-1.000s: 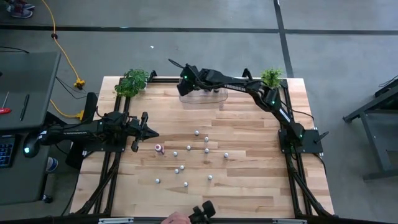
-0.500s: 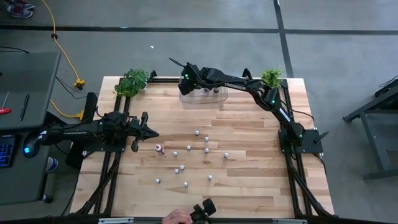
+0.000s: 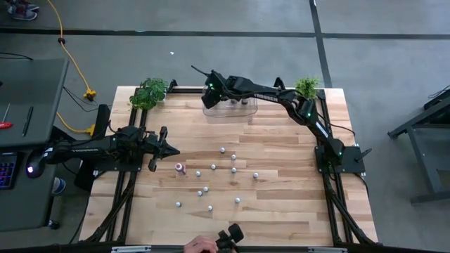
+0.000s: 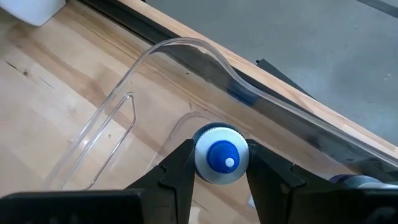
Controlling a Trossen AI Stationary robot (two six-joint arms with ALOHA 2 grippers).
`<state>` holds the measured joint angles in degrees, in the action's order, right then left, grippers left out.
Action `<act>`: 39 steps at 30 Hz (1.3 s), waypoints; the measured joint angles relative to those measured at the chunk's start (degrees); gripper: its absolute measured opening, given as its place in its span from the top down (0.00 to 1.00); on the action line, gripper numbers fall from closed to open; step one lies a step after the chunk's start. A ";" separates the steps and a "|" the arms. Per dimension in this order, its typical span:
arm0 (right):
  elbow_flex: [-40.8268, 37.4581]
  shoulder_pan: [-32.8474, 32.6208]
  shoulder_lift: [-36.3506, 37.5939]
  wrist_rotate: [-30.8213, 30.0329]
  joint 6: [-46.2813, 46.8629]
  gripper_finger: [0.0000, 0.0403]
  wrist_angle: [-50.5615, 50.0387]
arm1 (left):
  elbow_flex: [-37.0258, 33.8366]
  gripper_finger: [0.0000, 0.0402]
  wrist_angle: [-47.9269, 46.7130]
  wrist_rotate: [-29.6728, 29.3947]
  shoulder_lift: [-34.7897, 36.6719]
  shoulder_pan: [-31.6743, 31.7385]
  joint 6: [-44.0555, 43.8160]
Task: Pick & Place food coloring
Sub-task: Put the large blue food coloring bottle into the transparent bin, then put the large pink food coloring bottle into the transparent bin
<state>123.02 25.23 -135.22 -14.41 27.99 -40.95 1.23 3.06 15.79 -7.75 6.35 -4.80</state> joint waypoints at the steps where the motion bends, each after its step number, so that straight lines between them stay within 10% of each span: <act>1: 0.00 0.00 0.00 0.02 -0.06 0.70 0.00 | -0.02 0.99 0.00 -0.01 0.00 0.00 0.00; 28: -0.01 0.00 -0.02 0.46 -1.47 0.69 0.08 | -0.02 0.99 -0.01 0.00 0.00 0.02 0.00; 39: -0.02 0.00 -0.02 0.61 -1.47 0.52 0.13 | -0.02 0.99 -0.01 0.02 -0.01 0.00 0.00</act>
<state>123.00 25.23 -135.24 -13.80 26.52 -40.82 1.21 3.05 15.81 -7.76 6.35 -4.80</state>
